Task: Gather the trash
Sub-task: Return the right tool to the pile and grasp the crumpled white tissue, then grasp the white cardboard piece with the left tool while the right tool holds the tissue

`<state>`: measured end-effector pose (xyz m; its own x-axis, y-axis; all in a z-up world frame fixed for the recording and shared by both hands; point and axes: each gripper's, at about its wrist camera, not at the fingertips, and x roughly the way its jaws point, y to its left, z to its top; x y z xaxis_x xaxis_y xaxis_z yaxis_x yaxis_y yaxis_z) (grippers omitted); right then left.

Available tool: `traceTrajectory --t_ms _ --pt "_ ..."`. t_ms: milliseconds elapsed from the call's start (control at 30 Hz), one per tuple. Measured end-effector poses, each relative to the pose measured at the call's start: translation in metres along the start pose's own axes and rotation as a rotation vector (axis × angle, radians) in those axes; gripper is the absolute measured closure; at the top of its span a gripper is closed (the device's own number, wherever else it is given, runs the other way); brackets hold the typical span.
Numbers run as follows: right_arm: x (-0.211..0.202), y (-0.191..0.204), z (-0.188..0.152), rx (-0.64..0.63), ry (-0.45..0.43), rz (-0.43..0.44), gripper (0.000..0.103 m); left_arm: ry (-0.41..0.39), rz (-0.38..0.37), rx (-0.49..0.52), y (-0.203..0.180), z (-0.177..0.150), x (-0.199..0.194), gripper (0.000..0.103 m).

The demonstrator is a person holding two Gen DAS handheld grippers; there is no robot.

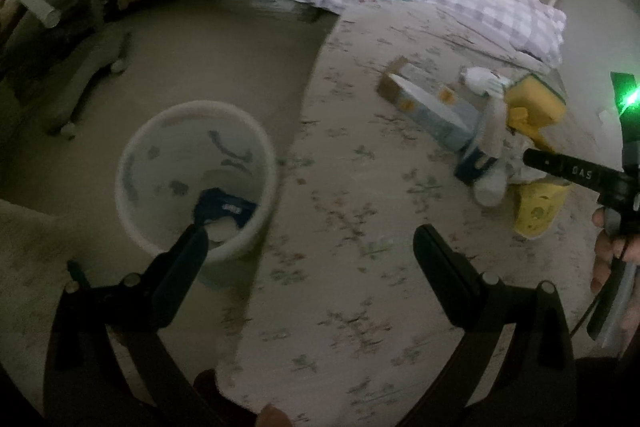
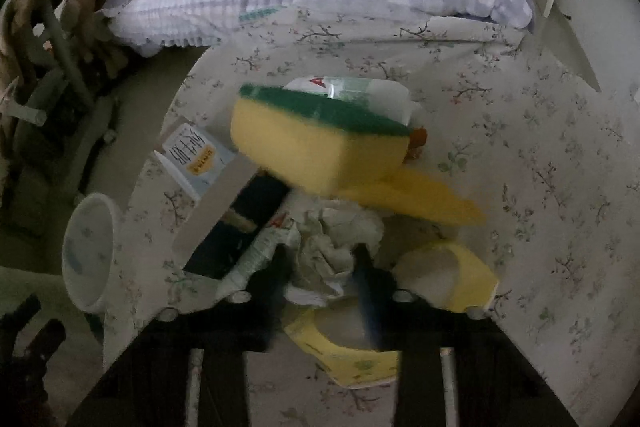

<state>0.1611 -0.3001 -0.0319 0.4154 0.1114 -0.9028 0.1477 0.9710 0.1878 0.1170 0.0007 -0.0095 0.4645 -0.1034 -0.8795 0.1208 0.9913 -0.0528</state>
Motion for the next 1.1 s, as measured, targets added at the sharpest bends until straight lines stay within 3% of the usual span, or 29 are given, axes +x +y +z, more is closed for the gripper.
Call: traceTrajectory --t_ms 300,633,733,1033,1100 --pt "-0.061 -0.026 -0.011 0.022 -0.088 0.118 0.078 0.001 -0.054 0.079 -0.059 0.017 0.023 0.001" --pt "-0.105 -0.066 -0.015 0.093 -0.191 0.162 0.078 -0.001 -0.156 0.060 -0.104 0.030 0.051 0.002" --pt "-0.105 -0.077 -0.014 0.111 -0.190 0.163 0.078 -0.019 -0.202 0.067 -0.112 0.032 0.056 0.011" --pt "-0.108 -0.094 -0.015 0.142 -0.191 0.151 0.078 -0.005 -0.291 0.078 -0.125 0.033 0.075 0.066" --pt "-0.109 -0.095 -0.014 0.149 -0.194 0.152 0.078 -0.005 -0.291 0.083 -0.125 0.033 0.074 0.070"
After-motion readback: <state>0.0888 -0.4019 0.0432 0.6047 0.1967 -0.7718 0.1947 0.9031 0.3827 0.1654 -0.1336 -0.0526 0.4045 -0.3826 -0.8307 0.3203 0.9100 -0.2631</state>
